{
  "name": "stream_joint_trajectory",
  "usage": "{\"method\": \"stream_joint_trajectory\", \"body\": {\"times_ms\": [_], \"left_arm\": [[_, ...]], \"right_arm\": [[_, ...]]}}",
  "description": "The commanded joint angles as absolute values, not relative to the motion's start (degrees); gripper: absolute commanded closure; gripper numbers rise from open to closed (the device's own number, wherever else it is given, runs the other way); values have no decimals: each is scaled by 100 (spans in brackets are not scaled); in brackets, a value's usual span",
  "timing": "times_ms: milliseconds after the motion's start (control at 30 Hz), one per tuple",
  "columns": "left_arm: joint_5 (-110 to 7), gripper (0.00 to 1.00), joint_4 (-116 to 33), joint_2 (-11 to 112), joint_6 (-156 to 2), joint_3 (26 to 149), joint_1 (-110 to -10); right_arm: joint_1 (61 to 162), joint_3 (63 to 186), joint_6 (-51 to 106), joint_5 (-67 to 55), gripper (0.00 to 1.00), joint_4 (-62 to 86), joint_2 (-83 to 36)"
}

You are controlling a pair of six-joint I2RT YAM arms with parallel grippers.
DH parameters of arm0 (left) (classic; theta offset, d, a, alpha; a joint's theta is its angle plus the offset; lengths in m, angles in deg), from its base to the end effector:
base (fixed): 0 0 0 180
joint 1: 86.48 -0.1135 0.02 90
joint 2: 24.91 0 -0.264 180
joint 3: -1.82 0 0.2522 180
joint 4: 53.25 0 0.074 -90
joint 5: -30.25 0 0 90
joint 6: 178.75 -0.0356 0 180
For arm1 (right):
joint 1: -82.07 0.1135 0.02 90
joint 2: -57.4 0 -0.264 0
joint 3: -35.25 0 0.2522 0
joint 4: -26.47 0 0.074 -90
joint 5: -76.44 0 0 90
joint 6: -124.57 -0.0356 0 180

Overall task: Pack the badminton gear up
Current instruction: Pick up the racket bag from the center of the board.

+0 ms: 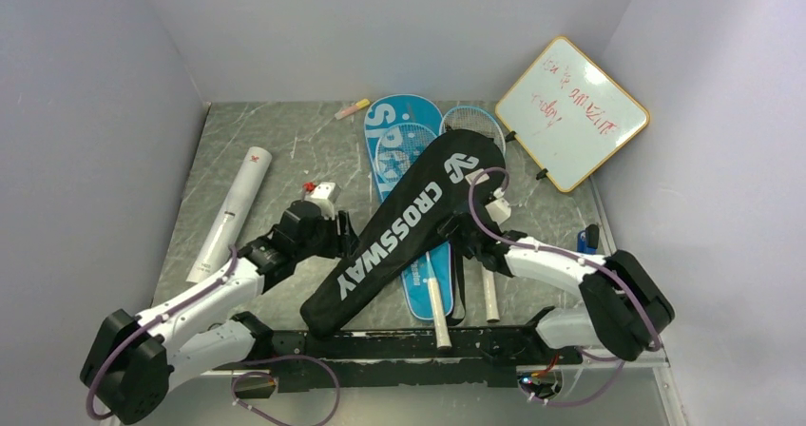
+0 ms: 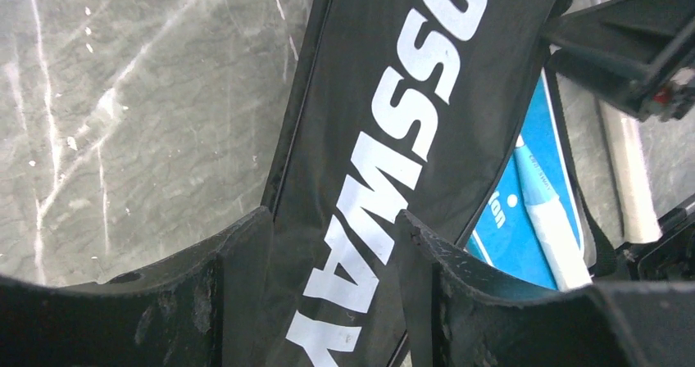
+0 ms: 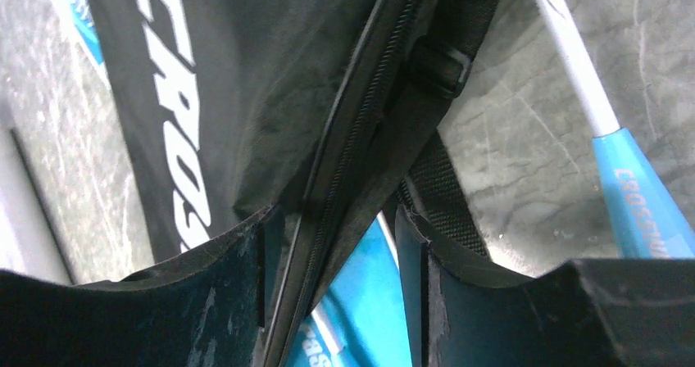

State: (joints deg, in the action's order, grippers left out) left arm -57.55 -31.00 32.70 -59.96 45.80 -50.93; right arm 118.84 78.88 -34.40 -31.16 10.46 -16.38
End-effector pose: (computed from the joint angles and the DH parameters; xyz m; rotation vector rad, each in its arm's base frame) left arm 0.1721 -0.1246 0.2128 0.1566 2.2727 -0.6566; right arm 0.1980 0.1345 0.1625 0.8062 2.2560 0.5437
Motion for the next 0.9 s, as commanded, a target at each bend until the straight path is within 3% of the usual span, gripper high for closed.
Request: {"method": "stream_joint_trajectory", "body": {"times_ms": [0, 200, 267, 367, 867], "left_arm": [[-6156, 39, -2999, 2879, -5817, 4652, -5112], [-6468, 38, -2671, 2364, -5760, 4806, -5112], [-6531, 38, -2528, 2226, -5774, 4874, -5110], [-6622, 38, -2323, 2036, -5807, 5001, -5111], [-7230, 38, -1346, 1490, -5985, 6028, -5110]], "right_arm": [[11798, 8070, -3840, -3369, 46, 1467, -2016], [11757, 8092, -3727, -3487, 68, 1819, -2201], [11753, 8020, -3458, -3485, 89, 2126, -2021], [11744, 7947, -3267, -3571, 100, 2289, -1723], [12061, 9618, -1236, -2821, 100, 1690, -1251]]}}
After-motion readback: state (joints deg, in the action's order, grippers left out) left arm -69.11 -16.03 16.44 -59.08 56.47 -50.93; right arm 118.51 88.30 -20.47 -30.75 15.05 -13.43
